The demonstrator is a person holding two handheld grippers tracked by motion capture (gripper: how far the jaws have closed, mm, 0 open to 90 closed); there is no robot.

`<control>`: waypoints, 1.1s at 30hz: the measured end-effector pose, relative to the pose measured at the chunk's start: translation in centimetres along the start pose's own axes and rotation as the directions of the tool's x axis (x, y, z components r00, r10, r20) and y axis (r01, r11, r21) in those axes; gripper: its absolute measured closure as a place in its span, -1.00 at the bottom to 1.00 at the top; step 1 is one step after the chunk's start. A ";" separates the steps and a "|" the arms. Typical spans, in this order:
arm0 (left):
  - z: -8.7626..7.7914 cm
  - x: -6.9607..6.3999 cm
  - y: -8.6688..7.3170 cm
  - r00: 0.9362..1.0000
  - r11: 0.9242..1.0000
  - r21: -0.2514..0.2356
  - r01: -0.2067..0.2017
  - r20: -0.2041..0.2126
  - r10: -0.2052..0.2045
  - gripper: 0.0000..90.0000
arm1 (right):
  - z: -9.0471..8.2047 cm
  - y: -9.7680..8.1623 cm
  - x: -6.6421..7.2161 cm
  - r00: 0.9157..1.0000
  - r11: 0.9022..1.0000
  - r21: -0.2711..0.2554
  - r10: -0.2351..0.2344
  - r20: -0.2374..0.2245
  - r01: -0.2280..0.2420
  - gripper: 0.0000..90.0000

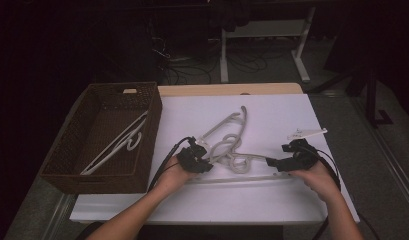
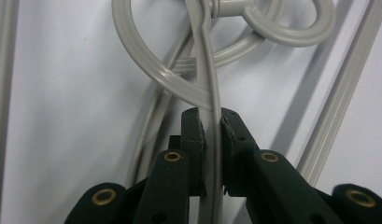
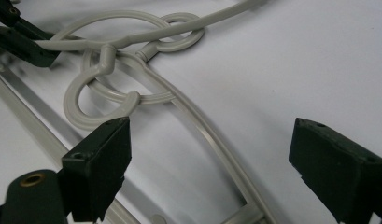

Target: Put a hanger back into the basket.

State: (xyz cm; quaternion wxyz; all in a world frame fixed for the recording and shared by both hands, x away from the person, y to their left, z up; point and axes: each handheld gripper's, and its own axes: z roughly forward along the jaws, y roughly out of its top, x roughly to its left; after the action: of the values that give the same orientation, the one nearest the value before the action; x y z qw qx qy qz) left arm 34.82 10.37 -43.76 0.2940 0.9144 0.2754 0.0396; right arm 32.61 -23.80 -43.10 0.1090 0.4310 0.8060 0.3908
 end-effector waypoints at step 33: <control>-16.3 4.6 1.9 1.000 0.975 -0.222 0.010 -0.020 -0.014 0.82 | -2.1 -1.9 0.8 1.000 0.996 -0.081 0.021 -0.012 -0.021 -0.78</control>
State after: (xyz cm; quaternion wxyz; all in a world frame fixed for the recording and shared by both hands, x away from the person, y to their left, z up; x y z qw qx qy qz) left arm 35.80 19.99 -29.67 0.3917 0.8737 0.2778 0.0781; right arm 29.90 -24.94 -42.87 0.1179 0.4325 0.7855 0.4267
